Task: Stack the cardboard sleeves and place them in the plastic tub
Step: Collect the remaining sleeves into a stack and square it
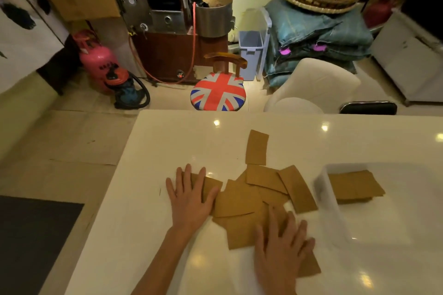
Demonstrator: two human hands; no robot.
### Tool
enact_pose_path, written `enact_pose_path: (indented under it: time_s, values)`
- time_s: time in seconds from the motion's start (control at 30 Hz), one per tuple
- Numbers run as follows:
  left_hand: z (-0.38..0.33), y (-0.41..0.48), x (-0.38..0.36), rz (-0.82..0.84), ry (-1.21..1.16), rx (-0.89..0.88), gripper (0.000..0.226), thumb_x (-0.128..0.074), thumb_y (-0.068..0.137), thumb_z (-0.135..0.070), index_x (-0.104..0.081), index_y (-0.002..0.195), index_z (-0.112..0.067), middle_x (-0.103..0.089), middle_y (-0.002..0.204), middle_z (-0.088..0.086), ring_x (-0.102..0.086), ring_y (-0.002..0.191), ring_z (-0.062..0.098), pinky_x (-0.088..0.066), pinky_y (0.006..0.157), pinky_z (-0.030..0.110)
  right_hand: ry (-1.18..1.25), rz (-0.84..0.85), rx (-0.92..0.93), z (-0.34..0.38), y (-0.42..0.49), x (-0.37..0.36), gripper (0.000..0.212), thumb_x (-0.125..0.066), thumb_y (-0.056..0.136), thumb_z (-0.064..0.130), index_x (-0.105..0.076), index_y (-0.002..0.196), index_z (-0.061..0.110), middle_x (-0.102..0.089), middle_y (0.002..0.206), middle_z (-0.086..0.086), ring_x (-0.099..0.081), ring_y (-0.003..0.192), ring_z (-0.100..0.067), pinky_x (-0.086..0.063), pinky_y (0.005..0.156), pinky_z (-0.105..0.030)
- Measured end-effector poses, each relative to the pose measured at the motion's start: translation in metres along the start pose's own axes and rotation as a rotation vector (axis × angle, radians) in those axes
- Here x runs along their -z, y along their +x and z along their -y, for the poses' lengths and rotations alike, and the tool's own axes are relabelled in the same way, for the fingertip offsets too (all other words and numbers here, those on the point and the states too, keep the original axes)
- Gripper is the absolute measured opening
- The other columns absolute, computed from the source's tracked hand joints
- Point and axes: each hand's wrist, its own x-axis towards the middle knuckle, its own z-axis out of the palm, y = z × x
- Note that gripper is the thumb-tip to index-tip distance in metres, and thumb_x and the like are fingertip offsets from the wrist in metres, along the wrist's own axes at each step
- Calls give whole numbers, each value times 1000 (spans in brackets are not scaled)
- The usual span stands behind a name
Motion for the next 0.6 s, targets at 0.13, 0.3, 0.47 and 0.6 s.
enact_pose_path:
  time_s: [0.13,0.3,0.47,0.6]
  values:
    - [-5,-18,3,-80,-76,-21,67,-19,92,-66,-51,140,-32,-40,154,5,-28,143,29,-21,118,49,-19,-30,159,9,0,-12,61,-42,87,61,-47,141,33,-47,144,-19,-36,137,-43,-20,114,-61]
    - [-4,-44,11,-105,-221,77,67,-40,87,-65,-50,135,-20,-52,137,2,-42,127,24,-34,105,41,81,-29,399,30,12,-7,54,-42,92,59,-45,141,38,-41,146,-12,-33,140,-31,-17,118,-55]
    - [13,-56,31,-5,-427,230,66,-72,84,-44,-44,138,-17,-52,134,4,-44,124,25,-39,105,40,290,-157,484,24,18,-15,45,-49,92,38,-53,135,27,-47,143,-1,-39,137,-25,-29,114,-57]
    - [21,-57,48,224,-472,278,63,-73,87,-37,-43,139,-22,-47,135,1,-52,112,18,-46,95,30,201,-324,138,11,19,-20,50,-36,92,40,-61,129,18,-56,135,-14,-43,130,-39,-29,110,-60]
